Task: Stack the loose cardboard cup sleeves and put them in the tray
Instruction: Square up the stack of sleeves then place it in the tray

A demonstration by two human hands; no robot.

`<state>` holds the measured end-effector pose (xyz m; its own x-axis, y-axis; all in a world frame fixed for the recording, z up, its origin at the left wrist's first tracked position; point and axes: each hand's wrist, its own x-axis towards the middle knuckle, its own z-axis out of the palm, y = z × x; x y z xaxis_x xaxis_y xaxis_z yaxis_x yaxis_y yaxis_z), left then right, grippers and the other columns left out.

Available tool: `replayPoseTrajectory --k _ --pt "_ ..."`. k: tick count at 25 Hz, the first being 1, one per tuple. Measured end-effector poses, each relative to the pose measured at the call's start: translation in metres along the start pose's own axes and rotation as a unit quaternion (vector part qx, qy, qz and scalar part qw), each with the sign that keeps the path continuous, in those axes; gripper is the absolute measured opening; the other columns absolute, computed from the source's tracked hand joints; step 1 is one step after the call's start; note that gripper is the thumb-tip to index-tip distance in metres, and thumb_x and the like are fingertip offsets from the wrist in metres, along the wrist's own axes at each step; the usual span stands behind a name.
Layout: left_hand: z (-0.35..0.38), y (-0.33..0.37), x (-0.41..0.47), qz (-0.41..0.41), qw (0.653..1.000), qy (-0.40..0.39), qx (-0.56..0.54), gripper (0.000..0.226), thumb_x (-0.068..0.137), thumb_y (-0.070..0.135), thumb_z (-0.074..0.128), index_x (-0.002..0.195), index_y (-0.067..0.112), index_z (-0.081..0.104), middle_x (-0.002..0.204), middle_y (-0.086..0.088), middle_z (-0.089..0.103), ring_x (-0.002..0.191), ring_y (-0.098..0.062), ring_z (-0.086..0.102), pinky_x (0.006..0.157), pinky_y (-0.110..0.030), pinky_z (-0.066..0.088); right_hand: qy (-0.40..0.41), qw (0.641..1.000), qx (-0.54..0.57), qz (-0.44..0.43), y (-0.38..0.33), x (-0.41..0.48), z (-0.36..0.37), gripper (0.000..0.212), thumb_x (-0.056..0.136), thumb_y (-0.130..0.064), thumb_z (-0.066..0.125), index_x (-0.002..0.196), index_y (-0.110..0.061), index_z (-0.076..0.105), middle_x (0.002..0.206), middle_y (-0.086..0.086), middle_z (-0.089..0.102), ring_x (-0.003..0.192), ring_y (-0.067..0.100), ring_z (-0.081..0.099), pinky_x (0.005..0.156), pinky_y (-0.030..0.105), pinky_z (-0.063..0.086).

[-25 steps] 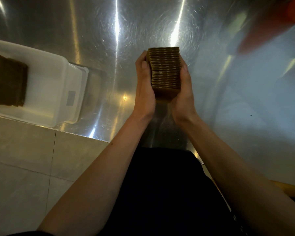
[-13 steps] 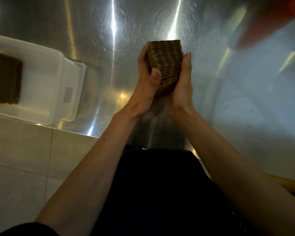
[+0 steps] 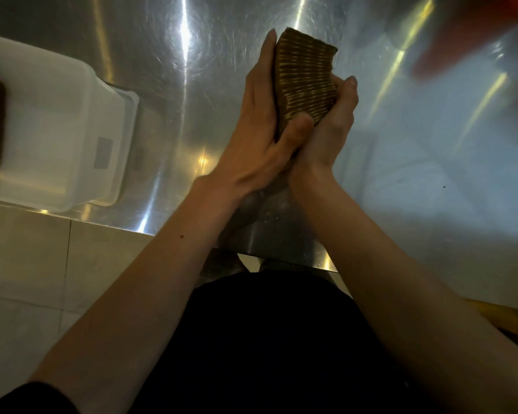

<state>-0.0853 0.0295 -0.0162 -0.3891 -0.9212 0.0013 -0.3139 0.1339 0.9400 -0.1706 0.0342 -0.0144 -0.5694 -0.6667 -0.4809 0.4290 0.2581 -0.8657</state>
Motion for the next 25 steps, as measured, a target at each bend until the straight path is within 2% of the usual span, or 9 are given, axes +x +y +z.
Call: replayPoseTrajectory --k 2,5,7,9,11,12,14,18,25 --pt "-0.017 -0.009 0.003 0.04 0.992 -0.106 0.05 0.121 0.085 0.069 0.051 0.149 -0.01 -0.014 0.157 -0.008 0.004 0.15 -0.028 0.018 0.12 -0.049 0.025 -0.013 1.0 0.0 -0.012 0.0 -0.001 -0.001 0.044 0.104 -0.034 0.027 0.094 -0.014 0.065 0.082 -0.001 0.068 0.084 0.016 0.066 0.083 0.037 0.055" --pt "-0.044 -0.02 0.001 0.05 0.975 -0.191 0.101 0.118 0.09 0.047 0.065 0.148 -0.006 -0.022 0.163 -0.017 0.009 0.149 -0.026 0.023 0.119 -0.048 0.028 -0.09 0.995 -0.034 -0.024 -0.001 -0.005 -0.004 0.043 0.105 -0.036 0.023 0.1 -0.02 0.062 0.09 -0.002 0.068 0.087 0.011 0.067 0.08 0.028 0.054" --pt "-0.055 -0.019 -0.001 0.039 0.976 -0.19 0.103 0.116 0.09 0.042 0.069 0.15 -0.003 -0.019 0.162 -0.02 0.016 0.147 -0.023 0.03 0.117 -0.044 0.032 -0.15 0.985 -0.076 -0.037 0.001 -0.004 -0.01 0.043 0.104 -0.04 0.02 0.109 -0.021 0.058 0.099 -0.002 0.066 0.092 0.008 0.066 0.081 0.024 0.052" --pt "-0.056 -0.015 -0.008 0.011 0.983 -0.155 0.096 0.115 0.087 0.036 0.075 0.152 -0.002 -0.012 0.158 -0.02 0.027 0.144 -0.021 0.037 0.116 -0.036 0.035 -0.229 0.965 -0.125 -0.041 0.002 0.0 -0.02 0.051 0.097 -0.058 0.025 0.12 -0.021 0.052 0.113 0.005 0.064 0.105 0.015 0.064 0.091 0.034 0.052" --pt "-0.053 -0.012 -0.018 -0.007 0.989 -0.122 0.088 0.11 0.083 0.03 0.079 0.153 -0.001 -0.001 0.154 -0.017 0.035 0.14 -0.018 0.039 0.115 -0.028 0.036 -0.313 0.93 -0.187 -0.045 0.0 0.004 -0.039 0.064 0.085 -0.073 0.034 0.128 -0.026 0.044 0.127 0.008 0.056 0.117 0.018 0.059 0.098 0.041 0.05" --pt "-0.051 -0.013 -0.023 -0.006 0.99 -0.113 0.085 0.106 0.081 0.028 0.08 0.152 -0.001 0.007 0.151 -0.014 0.037 0.139 -0.017 0.039 0.114 -0.024 0.035 -0.358 0.904 -0.228 -0.056 -0.004 0.005 -0.047 0.069 0.083 -0.073 0.037 0.132 -0.025 0.039 0.13 0.005 0.053 0.12 0.013 0.056 0.099 0.036 0.049" --pt "-0.05 -0.012 -0.029 -0.002 0.99 -0.116 0.082 0.096 0.079 0.025 0.082 0.147 -0.002 0.02 0.147 -0.01 0.039 0.138 -0.018 0.04 0.113 -0.023 0.036 -0.431 0.841 -0.31 -0.102 -0.017 0.008 -0.06 0.082 0.083 -0.071 0.042 0.141 -0.014 0.031 0.137 0.003 0.044 0.125 0.006 0.049 0.102 0.026 0.044" --pt "-0.051 -0.006 -0.033 0.004 0.986 -0.127 0.11 0.093 0.078 0.034 0.082 0.145 0.0 0.028 0.147 -0.015 0.042 0.137 -0.018 0.042 0.114 -0.027 0.037 -0.512 0.724 -0.418 -0.198 -0.033 0.023 -0.072 0.106 0.074 -0.053 0.075 0.149 -0.003 0.019 0.149 0.004 0.035 0.137 0.011 0.038 0.114 0.034 0.034" --pt "-0.058 0.001 -0.032 0.0 0.977 -0.168 0.131 0.107 0.078 0.04 0.081 0.153 0.006 0.012 0.156 -0.013 0.033 0.144 -0.019 0.035 0.115 -0.038 0.036 -0.501 0.698 -0.465 -0.215 -0.044 0.027 -0.07 0.098 0.073 -0.044 0.079 0.148 -0.019 0.022 0.145 -0.012 0.034 0.122 -0.014 0.039 0.1 0.004 0.033"
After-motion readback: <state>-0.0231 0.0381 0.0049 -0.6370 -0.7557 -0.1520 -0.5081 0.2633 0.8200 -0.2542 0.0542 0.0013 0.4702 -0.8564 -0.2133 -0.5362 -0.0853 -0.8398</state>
